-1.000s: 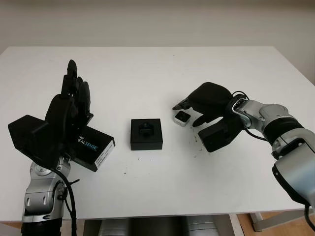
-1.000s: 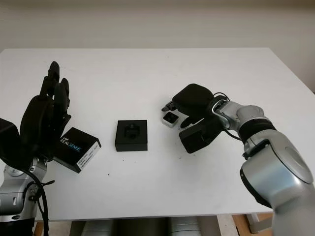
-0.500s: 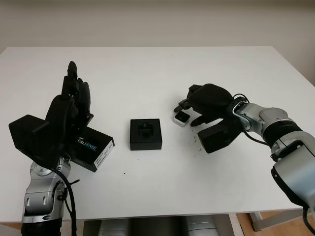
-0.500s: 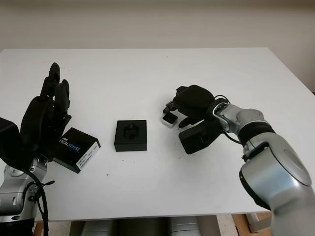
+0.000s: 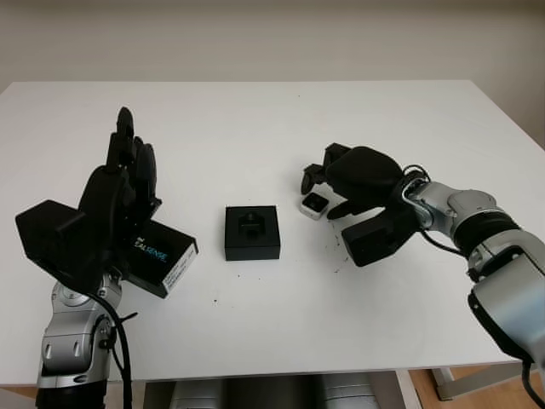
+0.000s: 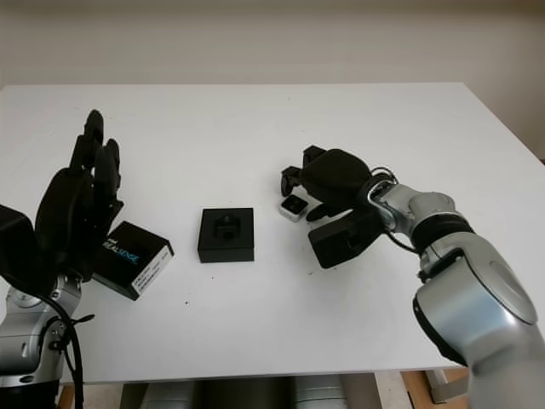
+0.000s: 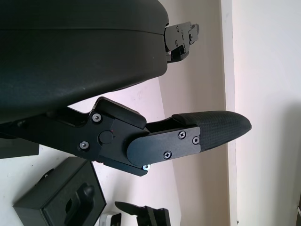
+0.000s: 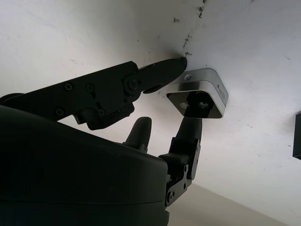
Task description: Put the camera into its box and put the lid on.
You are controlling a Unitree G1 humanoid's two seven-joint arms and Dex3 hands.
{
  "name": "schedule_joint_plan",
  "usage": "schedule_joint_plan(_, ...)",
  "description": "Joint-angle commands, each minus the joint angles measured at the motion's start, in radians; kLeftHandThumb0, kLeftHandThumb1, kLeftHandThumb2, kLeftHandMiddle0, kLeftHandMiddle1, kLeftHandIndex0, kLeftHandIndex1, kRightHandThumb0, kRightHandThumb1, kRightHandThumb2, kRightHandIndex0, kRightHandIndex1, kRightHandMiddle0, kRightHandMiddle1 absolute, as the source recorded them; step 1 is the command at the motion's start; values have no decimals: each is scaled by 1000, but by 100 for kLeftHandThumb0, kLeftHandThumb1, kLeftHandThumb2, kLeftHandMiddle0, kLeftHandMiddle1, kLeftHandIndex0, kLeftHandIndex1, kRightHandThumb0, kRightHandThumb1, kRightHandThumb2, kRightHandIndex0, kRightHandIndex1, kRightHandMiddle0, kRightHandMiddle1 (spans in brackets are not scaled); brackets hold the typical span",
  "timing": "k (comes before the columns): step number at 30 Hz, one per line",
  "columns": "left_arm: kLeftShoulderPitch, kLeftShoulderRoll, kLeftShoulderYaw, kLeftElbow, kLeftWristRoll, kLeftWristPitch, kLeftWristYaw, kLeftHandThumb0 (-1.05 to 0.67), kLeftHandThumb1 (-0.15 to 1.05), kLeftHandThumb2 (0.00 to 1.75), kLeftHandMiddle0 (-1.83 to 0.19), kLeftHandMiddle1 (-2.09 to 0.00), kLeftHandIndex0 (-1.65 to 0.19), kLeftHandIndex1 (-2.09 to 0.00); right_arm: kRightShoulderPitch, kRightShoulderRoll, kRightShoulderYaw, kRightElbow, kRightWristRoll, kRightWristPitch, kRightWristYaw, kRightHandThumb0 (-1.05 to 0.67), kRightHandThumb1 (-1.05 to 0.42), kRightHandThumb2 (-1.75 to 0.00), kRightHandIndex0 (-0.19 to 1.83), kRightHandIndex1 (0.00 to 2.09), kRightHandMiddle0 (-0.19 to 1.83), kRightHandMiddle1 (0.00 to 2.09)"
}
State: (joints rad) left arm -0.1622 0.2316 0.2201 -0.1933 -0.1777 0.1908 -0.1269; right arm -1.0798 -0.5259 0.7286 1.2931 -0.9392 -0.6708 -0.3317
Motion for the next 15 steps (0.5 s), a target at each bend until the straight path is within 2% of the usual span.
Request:
schedule_joint_plan(1,1,-1,-1,-13,-3,-3,-2,-84,105,63,19,0,19,0,12,16,-8,3,13,-9,1,-35,-87,-5,4,128,19,97)
schedule_joint_plan(8,2,3,-4,-12,0,-5,-5,-84,105,64,19,0,19,0,17,13,1,3,10,-16,-11,-36,-88,-6,7,134,20,105)
schedule_joint_plan(15,-1,0,-2,-7,5,-12,-6,-84,105,63,19,0,19,0,17,12,17,5,-6,-23,-44,-37,-87,-5,9,131,21,107)
